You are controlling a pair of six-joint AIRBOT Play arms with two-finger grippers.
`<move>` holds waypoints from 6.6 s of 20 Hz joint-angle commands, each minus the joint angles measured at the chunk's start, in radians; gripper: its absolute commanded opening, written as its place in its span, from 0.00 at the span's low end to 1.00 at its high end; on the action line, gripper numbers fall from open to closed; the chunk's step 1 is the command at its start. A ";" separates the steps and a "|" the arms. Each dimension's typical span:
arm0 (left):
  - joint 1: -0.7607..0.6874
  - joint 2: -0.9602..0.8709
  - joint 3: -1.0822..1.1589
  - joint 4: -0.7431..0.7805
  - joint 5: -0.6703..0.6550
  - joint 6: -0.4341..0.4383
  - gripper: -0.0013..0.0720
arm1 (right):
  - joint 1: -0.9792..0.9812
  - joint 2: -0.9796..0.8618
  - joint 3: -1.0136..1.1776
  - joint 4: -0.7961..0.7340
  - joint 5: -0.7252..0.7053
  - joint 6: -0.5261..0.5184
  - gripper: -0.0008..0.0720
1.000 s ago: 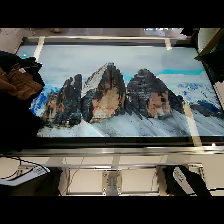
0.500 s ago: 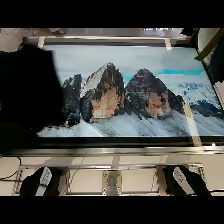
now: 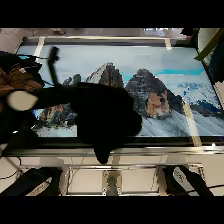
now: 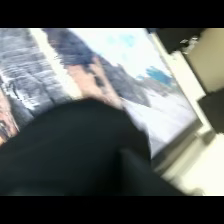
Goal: Fold the clothes and pants, and hang the long-sleeved shirts on hangers.
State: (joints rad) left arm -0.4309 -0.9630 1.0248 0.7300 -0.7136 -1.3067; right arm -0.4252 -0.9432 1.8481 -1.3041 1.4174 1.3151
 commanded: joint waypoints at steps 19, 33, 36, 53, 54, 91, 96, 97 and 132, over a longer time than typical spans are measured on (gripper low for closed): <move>0.317 -0.520 -0.008 -0.201 -0.157 0.064 0.90 | 0.315 -0.540 -0.606 0.283 -0.090 -0.147 0.76; 0.392 -0.605 -0.006 -0.272 -0.323 0.260 0.82 | 0.077 -0.448 -0.841 0.399 0.054 -0.280 0.63; 0.432 -0.584 -0.006 -0.065 -0.510 0.202 0.81 | 0.122 -0.449 -0.849 0.457 -0.039 -0.315 0.63; 0.398 -0.506 -0.008 0.179 -0.417 0.102 0.75 | 0.145 -0.470 -1.044 0.605 -0.212 -0.412 0.63; 0.387 -0.514 -0.008 0.166 -0.446 0.093 0.75 | 0.145 -0.470 -1.044 0.605 -0.204 -0.413 0.63; 0.232 -0.562 -0.011 0.276 -0.380 -0.484 0.03 | 0.211 -0.550 -1.044 0.546 -0.237 -0.472 0.63; 0.270 -0.462 -0.010 0.273 -0.351 -0.375 0.03 | 0.238 -0.576 -1.039 0.544 -0.200 -0.472 0.63; 0.301 -0.408 -0.010 0.273 -0.348 -0.328 0.04 | 0.238 -0.576 -1.033 0.534 -0.174 -0.472 0.63; 0.373 -0.541 0.010 0.133 -0.562 0.866 0.82 | 0.239 -0.573 -1.027 0.550 -0.229 -0.387 0.72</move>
State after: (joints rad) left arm -0.0452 -1.4837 1.0336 0.8597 -1.2606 -0.4736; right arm -0.1871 -1.5162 0.8204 -0.7551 1.2228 0.9127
